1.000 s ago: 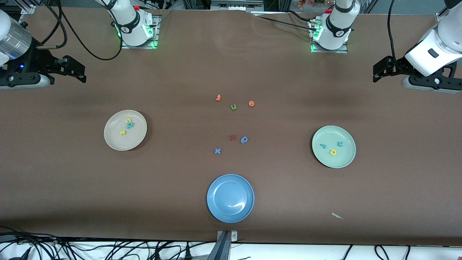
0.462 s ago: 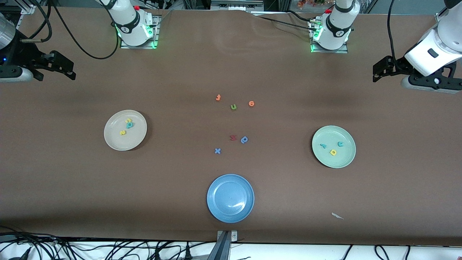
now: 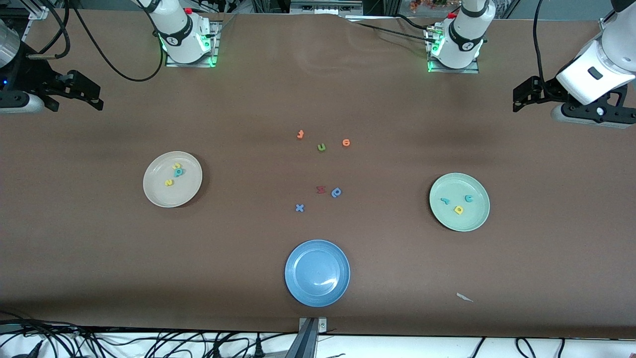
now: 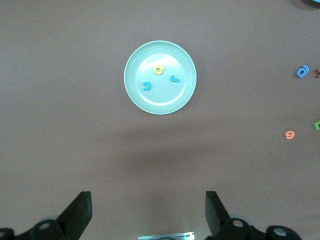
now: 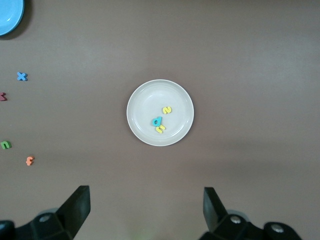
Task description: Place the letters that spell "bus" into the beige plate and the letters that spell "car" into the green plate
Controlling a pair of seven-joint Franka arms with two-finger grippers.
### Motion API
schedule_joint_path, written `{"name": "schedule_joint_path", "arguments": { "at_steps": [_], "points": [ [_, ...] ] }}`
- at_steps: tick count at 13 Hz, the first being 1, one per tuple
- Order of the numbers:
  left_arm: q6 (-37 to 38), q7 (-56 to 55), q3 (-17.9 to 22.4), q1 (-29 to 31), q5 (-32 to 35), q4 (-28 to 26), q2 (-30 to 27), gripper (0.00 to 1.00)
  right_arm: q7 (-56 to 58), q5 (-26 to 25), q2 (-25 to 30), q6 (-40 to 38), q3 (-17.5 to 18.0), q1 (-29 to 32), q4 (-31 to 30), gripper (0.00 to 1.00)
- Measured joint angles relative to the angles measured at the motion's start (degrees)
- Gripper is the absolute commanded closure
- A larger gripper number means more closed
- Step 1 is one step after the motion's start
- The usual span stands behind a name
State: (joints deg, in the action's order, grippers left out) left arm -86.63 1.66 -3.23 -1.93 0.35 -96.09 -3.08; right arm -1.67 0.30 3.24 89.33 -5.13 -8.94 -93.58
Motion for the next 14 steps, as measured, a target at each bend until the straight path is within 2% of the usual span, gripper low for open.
{"name": "schedule_joint_path", "arguments": {
  "at_steps": [14],
  "points": [
    [0.01, 0.00, -0.06, -0.24, 0.00, 0.00, 0.00, 0.00, 0.00, -0.01, -1.39, 0.01, 0.00, 0.00, -0.01, 0.00]
  ]
}}
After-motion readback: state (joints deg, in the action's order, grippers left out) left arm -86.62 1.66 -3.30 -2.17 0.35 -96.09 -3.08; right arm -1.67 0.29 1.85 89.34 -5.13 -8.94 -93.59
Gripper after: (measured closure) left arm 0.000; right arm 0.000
